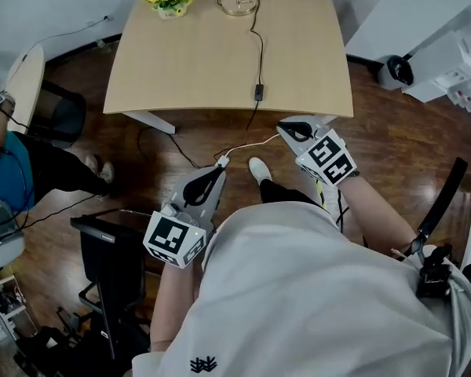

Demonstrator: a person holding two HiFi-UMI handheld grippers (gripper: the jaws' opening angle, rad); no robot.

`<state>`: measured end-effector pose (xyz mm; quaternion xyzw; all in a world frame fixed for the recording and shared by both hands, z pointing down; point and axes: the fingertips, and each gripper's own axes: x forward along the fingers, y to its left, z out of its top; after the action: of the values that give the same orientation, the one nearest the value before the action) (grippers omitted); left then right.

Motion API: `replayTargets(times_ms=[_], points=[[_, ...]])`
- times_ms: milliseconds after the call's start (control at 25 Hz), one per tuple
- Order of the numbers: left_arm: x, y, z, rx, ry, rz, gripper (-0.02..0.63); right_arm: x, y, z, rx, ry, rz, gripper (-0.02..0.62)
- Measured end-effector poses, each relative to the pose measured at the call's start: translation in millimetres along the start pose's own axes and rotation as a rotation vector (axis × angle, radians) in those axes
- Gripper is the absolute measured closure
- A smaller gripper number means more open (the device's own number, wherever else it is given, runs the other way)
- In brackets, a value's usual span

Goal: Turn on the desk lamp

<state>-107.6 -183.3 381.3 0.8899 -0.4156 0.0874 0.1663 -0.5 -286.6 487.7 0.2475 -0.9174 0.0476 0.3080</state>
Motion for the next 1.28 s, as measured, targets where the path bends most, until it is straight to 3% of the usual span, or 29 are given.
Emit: replayTargets(times_ms=[240, 640, 1280], points=[[24, 35, 24, -0.064, -0.026, 0.077, 0.586, 60, -42, -18, -0.082, 0.117, 0.074, 0.591], [49, 74, 31, -0.087, 0.003, 0.197, 0.586, 143, -84, -59, -0.172, 0.286, 0.175, 0.592], [69, 102, 29, -0.161, 0.027, 0.309, 0.586, 201, -83, -85, -0.320, 0.412, 0.301, 0.592]])
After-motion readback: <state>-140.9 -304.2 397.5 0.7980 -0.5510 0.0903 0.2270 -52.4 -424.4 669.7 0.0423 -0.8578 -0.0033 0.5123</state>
